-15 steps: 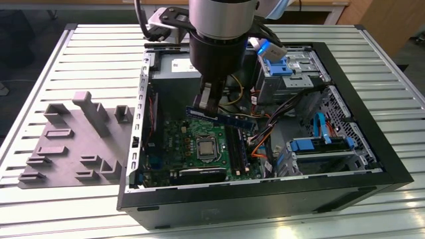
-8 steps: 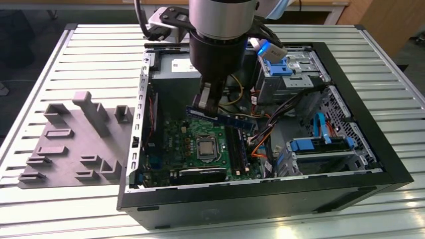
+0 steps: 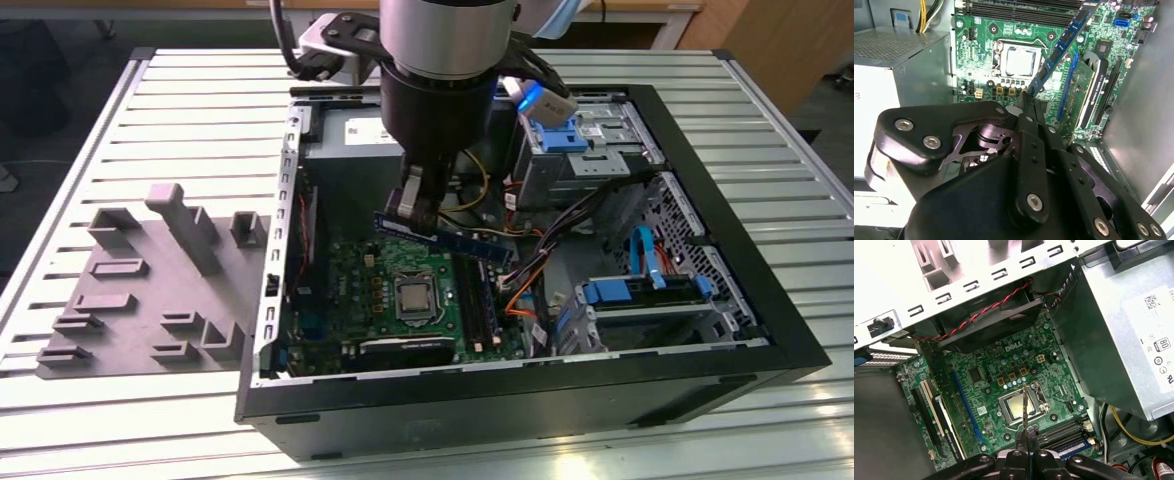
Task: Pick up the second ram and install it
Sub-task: 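Insert the second ram into the second slot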
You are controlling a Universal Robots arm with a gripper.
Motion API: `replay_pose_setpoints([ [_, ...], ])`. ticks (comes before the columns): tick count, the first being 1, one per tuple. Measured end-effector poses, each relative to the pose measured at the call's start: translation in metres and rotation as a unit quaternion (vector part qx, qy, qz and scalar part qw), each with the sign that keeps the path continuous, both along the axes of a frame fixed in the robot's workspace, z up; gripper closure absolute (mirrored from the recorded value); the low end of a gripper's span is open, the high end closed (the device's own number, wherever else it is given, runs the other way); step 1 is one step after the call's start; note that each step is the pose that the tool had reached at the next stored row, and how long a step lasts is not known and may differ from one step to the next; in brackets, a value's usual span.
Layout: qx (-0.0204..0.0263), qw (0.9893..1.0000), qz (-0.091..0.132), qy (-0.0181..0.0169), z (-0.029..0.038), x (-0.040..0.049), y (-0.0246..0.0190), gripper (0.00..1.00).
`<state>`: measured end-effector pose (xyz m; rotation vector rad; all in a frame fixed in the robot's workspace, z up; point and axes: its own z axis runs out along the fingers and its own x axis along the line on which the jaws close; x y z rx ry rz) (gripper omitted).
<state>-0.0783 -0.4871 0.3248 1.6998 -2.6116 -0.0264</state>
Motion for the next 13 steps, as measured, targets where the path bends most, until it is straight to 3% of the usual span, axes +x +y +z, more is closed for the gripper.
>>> replay_pose_setpoints([
  [13,-0.0001,0.9999,-0.015,0.0000,0.0000,0.0000,0.0000,0.89],
])
